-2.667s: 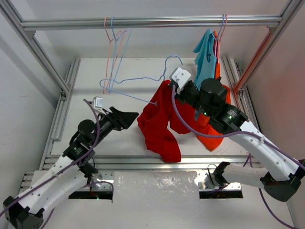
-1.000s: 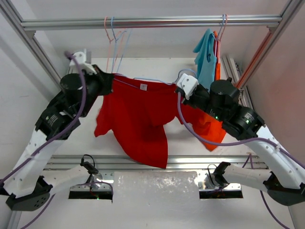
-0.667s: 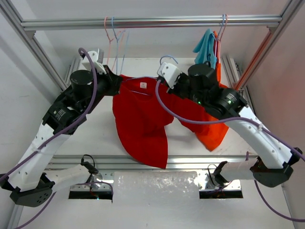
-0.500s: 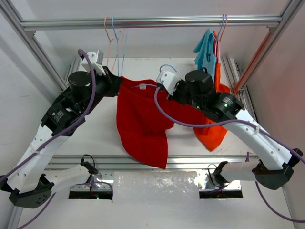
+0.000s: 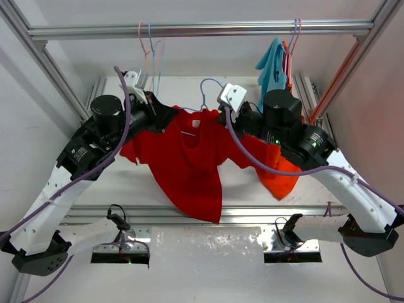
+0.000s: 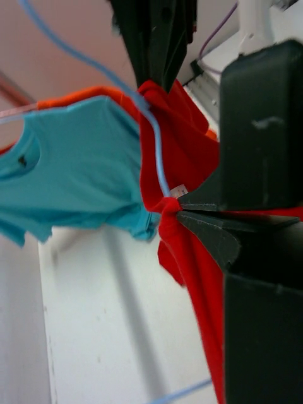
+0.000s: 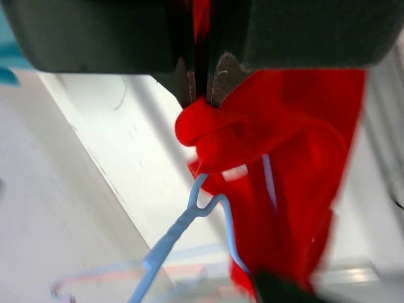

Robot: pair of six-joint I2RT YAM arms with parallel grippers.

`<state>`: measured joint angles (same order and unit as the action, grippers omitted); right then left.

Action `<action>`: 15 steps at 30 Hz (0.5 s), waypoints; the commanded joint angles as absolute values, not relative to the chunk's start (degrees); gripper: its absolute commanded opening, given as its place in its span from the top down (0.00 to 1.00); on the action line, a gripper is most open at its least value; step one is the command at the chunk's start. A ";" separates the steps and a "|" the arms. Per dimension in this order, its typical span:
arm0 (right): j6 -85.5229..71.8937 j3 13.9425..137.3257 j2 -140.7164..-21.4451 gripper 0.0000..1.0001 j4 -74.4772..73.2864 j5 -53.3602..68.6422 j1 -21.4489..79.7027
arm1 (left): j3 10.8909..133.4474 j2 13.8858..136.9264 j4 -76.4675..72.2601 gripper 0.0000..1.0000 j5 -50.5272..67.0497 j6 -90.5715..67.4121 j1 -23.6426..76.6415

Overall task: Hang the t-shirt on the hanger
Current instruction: Place the T-shirt at the clothesline.

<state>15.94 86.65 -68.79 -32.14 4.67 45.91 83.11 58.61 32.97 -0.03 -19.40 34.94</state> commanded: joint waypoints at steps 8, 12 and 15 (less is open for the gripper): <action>9.58 91.07 -71.28 1.00 -23.12 18.37 46.23 | 85.60 55.46 33.83 0.78 15.46 -13.02 36.12; 9.32 83.95 -68.38 1.00 -17.77 17.66 46.23 | 87.97 55.11 36.12 0.40 12.75 -6.78 36.21; 8.53 83.23 -67.85 1.00 -17.75 18.19 46.14 | 89.64 55.28 35.51 0.31 8.71 -4.41 36.12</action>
<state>9.96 83.31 -69.71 -24.47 16.27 45.91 86.41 56.12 36.56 10.98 -9.72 35.70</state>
